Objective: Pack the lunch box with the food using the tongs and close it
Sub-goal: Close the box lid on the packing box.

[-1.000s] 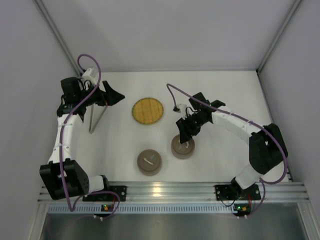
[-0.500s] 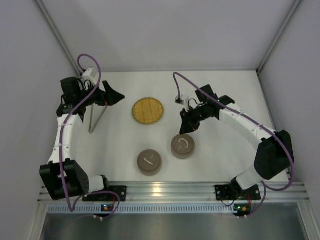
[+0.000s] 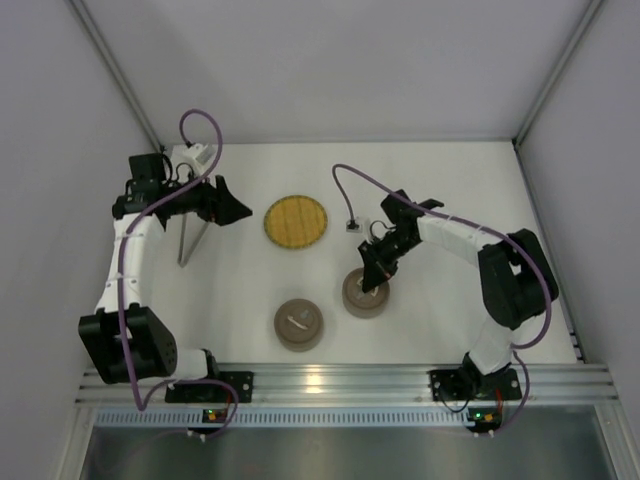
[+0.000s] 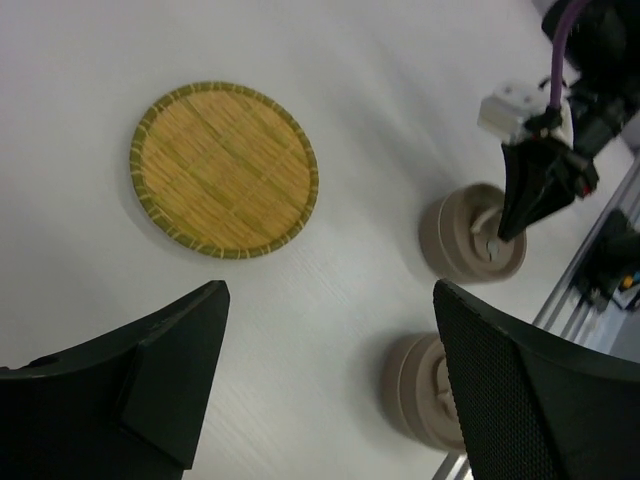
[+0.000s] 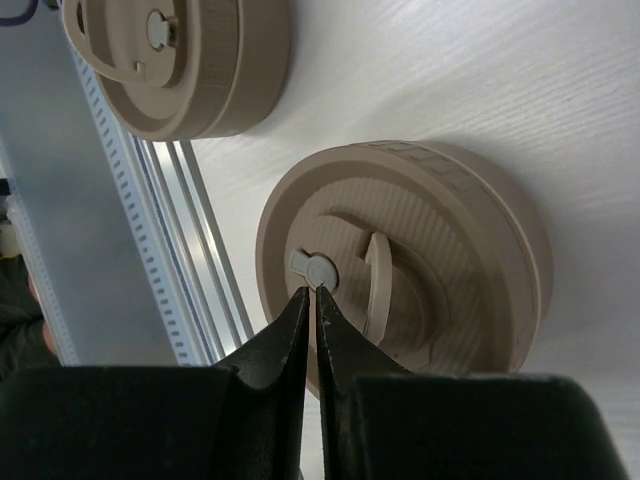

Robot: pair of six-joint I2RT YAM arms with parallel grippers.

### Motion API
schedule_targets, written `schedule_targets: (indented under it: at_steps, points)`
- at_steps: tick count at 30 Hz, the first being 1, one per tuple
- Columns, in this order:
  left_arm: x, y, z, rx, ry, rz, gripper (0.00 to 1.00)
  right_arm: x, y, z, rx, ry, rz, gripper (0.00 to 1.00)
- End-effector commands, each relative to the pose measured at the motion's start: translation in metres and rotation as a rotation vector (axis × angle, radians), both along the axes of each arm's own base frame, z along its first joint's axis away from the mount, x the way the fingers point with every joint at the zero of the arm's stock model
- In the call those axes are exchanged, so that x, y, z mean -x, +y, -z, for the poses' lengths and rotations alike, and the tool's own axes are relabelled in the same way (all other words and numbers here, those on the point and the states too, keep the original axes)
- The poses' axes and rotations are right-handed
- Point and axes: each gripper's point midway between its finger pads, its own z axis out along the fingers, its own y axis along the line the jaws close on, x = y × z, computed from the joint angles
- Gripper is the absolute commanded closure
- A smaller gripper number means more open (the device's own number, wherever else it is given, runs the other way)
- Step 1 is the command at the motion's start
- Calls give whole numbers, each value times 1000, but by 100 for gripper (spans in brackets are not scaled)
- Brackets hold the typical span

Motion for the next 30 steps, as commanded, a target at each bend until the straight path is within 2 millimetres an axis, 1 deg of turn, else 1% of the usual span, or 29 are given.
schedule_targets:
  at_steps: [1, 2, 3, 4, 6, 7, 8, 9, 10, 12, 13, 14, 15, 16, 17, 18, 19, 20, 22, 28, 30]
  points:
    - [35, -17, 9, -77, -19, 236, 14, -8, -4, 2, -62, 25, 6, 96]
    - [44, -26, 15, -99, -14, 300, 17, -10, -5, 7, -64, 49, 15, 96]
    - [50, -30, 22, -149, -56, 371, 24, -11, -7, 8, -70, 65, 25, 96]
    - [67, -34, 34, -173, 15, 419, 28, -14, -9, 7, -92, 87, 42, 96]
    - [90, -52, 48, -221, 24, 549, 37, -12, -12, 10, -105, 133, 50, 96]
    - [97, -54, 56, -259, 3, 604, 47, -11, -12, 8, -128, 157, 56, 96]
    - [111, -63, 63, -271, 9, 658, 52, -7, -14, 7, -133, 185, 57, 96]
    - [116, -67, 66, -280, 0, 682, 57, -4, -12, 4, -156, 191, 44, 96]
    - [120, -70, 69, -283, -3, 698, 64, -2, -12, 1, -168, 201, 41, 96]
    - [133, -82, 73, -292, -10, 756, 71, 3, -9, -10, -212, 231, 32, 94]
    - [137, -87, 73, -300, -10, 780, 78, 4, -8, -15, -228, 238, 28, 94]
    - [146, -96, 76, -315, -9, 833, 81, 5, -6, -21, -245, 245, 27, 93]
    - [153, -101, 76, -318, 0, 860, 83, 8, -6, -28, -256, 262, 21, 93]
    - [158, -105, 77, -319, 5, 886, 86, 5, -2, -38, -288, 256, 15, 92]
    - [168, -113, 78, -326, 6, 937, 89, 5, -1, -45, -302, 254, 9, 92]
    - [175, -115, 81, -342, 25, 969, 90, 4, 1, -55, -321, 250, 1, 92]
    - [180, -118, 83, -355, 32, 994, 91, 3, 1, -59, -330, 246, 0, 91]
    - [190, -124, 87, -369, 38, 1040, 94, 3, 2, -65, -337, 235, -3, 91]
    - [202, -128, 94, -402, 47, 1089, 96, 0, 3, -74, -350, 214, -7, 90]
    - [209, -134, 113, -448, 61, 1105, 99, -9, 4, -96, -359, 125, -14, 90]
    - [209, -135, 116, -452, 79, 1107, 99, -15, 2, -99, -346, 98, -3, 89]
